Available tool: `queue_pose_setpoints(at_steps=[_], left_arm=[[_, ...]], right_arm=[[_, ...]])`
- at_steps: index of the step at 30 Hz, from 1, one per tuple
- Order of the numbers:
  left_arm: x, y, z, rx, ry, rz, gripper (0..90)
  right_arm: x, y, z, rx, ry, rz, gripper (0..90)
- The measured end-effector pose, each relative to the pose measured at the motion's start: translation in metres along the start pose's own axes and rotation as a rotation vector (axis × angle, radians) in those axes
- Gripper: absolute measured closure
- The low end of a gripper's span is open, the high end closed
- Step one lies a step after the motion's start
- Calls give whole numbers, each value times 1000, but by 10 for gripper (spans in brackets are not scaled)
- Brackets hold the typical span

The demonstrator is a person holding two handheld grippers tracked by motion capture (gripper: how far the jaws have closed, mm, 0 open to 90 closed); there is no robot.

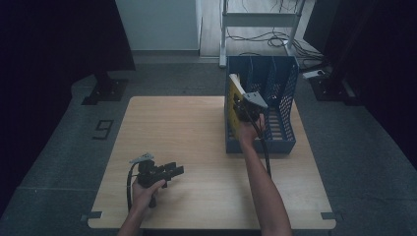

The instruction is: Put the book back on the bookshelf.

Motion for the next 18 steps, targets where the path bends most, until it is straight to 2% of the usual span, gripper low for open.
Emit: queue_pose_setpoints(at_steps=[8, 18], left_arm=[[-3, -2, 1, 5, 7, 15, 413], [-2, -2, 1, 12, 3, 18, 413]], right_arm=[[10, -2, 5, 10, 59, -32, 730], [14, -4, 5, 4, 73, -50, 727]])
Point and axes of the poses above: each handheld gripper's, and its own axes: x roughly backward along the jaws, z roughly out of its underside, y roughly to its left, the point moved 3 cm from there along -x, roughly forward along the jaws, and after that the axes turned 9 degrees about -x, right-handed, at the moved point
